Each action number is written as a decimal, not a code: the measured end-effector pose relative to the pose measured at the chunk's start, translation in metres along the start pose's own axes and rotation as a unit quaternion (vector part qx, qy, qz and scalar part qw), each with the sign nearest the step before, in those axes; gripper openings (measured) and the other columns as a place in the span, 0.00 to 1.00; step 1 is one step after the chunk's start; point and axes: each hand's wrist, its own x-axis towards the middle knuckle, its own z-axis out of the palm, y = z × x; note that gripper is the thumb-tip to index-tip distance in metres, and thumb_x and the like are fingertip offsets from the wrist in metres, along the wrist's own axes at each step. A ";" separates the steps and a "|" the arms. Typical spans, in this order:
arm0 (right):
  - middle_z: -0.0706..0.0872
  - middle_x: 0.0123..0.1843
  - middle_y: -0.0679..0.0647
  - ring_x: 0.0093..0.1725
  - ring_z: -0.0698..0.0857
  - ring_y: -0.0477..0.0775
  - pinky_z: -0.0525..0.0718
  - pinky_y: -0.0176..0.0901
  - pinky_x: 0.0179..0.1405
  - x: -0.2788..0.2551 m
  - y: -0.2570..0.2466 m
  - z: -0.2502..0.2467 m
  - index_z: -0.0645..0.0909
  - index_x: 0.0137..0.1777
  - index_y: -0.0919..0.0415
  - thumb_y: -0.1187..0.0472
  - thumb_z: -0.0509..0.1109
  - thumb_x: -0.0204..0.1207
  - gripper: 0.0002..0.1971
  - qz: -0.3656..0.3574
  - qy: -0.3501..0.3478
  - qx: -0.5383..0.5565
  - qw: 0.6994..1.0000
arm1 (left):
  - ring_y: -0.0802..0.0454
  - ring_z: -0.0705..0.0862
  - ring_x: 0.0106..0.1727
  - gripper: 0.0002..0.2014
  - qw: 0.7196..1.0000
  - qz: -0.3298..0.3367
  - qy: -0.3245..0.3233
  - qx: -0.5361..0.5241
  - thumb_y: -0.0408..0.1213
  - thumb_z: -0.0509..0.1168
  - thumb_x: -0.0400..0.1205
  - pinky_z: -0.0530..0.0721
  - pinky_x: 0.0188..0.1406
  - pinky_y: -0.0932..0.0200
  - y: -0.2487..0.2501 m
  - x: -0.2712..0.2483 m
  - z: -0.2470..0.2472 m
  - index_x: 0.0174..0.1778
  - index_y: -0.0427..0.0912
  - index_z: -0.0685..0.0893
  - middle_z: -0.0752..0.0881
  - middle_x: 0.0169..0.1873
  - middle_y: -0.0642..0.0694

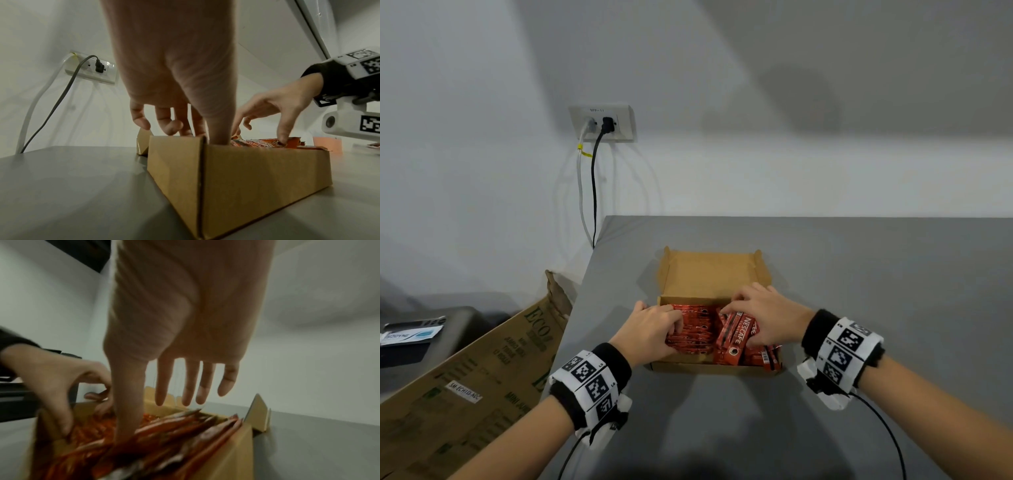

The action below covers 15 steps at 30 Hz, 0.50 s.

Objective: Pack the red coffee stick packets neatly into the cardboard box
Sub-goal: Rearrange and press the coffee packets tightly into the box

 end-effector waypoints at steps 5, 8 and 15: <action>0.70 0.68 0.53 0.66 0.66 0.55 0.66 0.49 0.64 0.009 -0.011 0.006 0.72 0.71 0.48 0.57 0.70 0.69 0.28 -0.029 -0.004 -0.092 0.995 | 0.60 0.74 0.44 0.07 0.999 -0.033 -0.007 -0.033 0.41 0.69 0.76 0.62 0.47 0.58 0.000 0.002 -0.001 0.45 0.51 0.77 0.77 0.42 0.59; 0.73 0.65 0.54 0.65 0.68 0.55 0.67 0.50 0.63 0.012 -0.016 0.003 0.77 0.65 0.52 0.58 0.70 0.71 0.21 -0.045 0.012 -0.117 0.992 | 0.61 0.75 0.44 0.07 0.999 -0.036 -0.014 -0.038 0.38 0.68 0.76 0.62 0.47 0.59 0.000 0.003 0.000 0.41 0.53 0.76 0.77 0.43 0.59; 0.79 0.61 0.50 0.62 0.70 0.52 0.64 0.48 0.60 0.011 -0.014 0.002 0.79 0.63 0.53 0.58 0.66 0.76 0.16 -0.072 0.025 -0.098 0.992 | 0.61 0.76 0.44 0.08 0.998 -0.033 -0.018 -0.045 0.44 0.71 0.74 0.65 0.51 0.59 0.000 0.002 -0.003 0.40 0.53 0.76 0.79 0.42 0.59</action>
